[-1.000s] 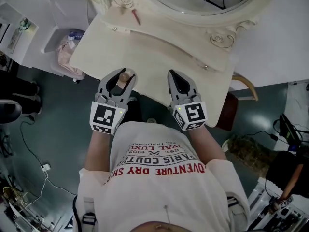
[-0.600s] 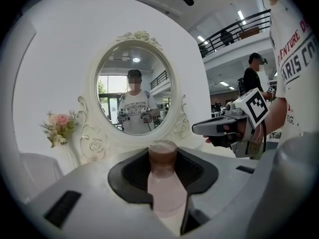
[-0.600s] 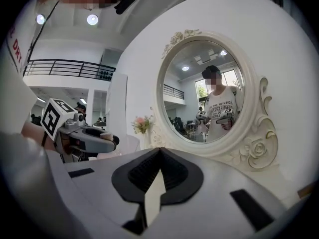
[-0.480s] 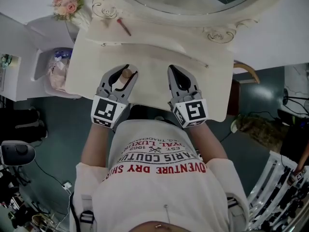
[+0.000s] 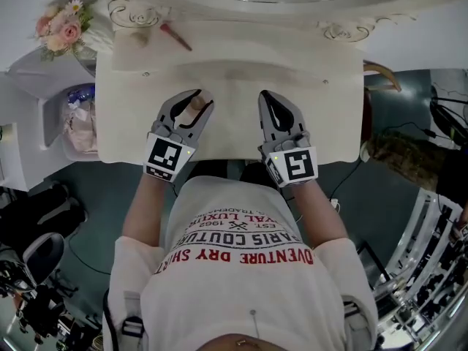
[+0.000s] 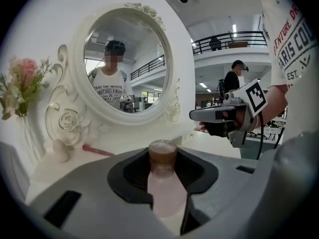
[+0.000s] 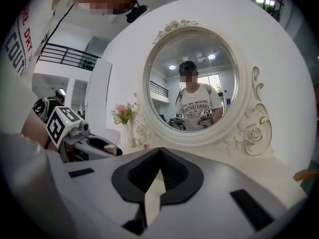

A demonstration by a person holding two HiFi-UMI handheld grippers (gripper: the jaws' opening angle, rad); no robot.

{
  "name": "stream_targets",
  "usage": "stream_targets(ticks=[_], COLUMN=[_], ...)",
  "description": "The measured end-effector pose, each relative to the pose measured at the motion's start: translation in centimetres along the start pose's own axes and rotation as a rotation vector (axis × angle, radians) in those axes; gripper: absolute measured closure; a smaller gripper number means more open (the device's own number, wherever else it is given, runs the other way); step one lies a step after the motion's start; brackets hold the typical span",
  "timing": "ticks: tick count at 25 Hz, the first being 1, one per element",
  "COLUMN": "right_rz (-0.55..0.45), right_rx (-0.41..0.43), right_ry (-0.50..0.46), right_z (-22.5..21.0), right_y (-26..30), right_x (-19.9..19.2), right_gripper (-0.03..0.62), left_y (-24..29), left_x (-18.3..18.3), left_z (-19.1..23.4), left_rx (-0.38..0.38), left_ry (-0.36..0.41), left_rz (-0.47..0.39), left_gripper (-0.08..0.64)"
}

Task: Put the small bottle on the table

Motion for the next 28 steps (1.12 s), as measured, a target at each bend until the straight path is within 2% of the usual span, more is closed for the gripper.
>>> stream_targets(ticks=[6, 10, 16, 28], right_rz=[0.026, 0.043, 0.075, 0.096], right_rx=[-0.035, -0.057, -0.063, -0.065], right_ry=[0.001, 0.021, 0.034, 0.036], right_z=[-0.1, -0.3, -0.9, -1.2], right_y=[1.7, 2.4, 3.1, 3.2], right_x=[-2.0, -3.3, -4.8, -5.0], right_gripper=[0.594, 0.594, 0.594, 0.594], left_y=[2.3, 3.8, 5.4, 5.5], left_x=[-2.8, -4.4, -6.7, -7.2], left_z=[1.5, 2.0, 2.5, 2.2], left_rx=[-0.087, -0.112, -0.119, -0.106], left_ry=[0.021, 0.022, 0.014, 0.003], left_rz=[0.040, 0.058, 0.097, 0.068], left_gripper=[0.420, 0.420, 0.420, 0.419])
Point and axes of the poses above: the fingertips, and each gripper's own axes: y forward along the fingers, z to its left, x out of its top, the point moved 8 cm from there along -y, backward along the fingers, and after that the axes turned 9 degrees about x, right-handed, at the moved point
